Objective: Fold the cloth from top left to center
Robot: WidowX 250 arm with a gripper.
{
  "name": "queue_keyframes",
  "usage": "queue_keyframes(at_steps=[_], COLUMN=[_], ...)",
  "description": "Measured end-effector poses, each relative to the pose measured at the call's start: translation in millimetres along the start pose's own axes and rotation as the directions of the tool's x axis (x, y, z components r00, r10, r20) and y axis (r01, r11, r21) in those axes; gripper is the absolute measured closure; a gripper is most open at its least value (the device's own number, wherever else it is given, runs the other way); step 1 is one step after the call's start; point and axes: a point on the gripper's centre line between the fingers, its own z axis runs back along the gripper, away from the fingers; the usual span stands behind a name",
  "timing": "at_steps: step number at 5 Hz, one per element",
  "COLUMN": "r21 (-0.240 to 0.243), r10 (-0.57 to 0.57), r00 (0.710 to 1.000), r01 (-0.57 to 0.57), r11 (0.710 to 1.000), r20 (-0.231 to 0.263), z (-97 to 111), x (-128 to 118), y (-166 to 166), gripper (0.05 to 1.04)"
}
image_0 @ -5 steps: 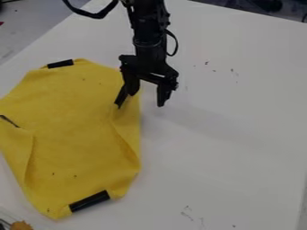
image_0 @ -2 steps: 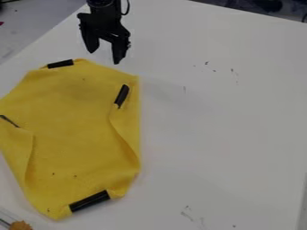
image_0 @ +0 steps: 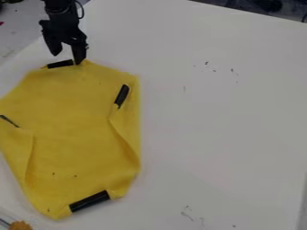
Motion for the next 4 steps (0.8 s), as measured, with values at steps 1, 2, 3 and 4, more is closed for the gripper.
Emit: queue_keyframes(at_steps=[1,2,3,4], r21=[-0.022,-0.023,-0.02,-0.025], r10=[-0.002,0.003,0.0,-0.014], r00=[1.0,1.0,1.0,1.0], r01=[0.002,-0.003,0.0,0.014], r11=[1.0,1.0,1.0,1.0], r20=[-0.002,0.006,0.011,0.006], z=[-7.1,-9.8,-11.0,-10.5], x=[0.7,-0.1,3.1,0.9], y=[16.2,21.1,21.5,12.7], gripper=[0.084,0.11,0.343,0.627])
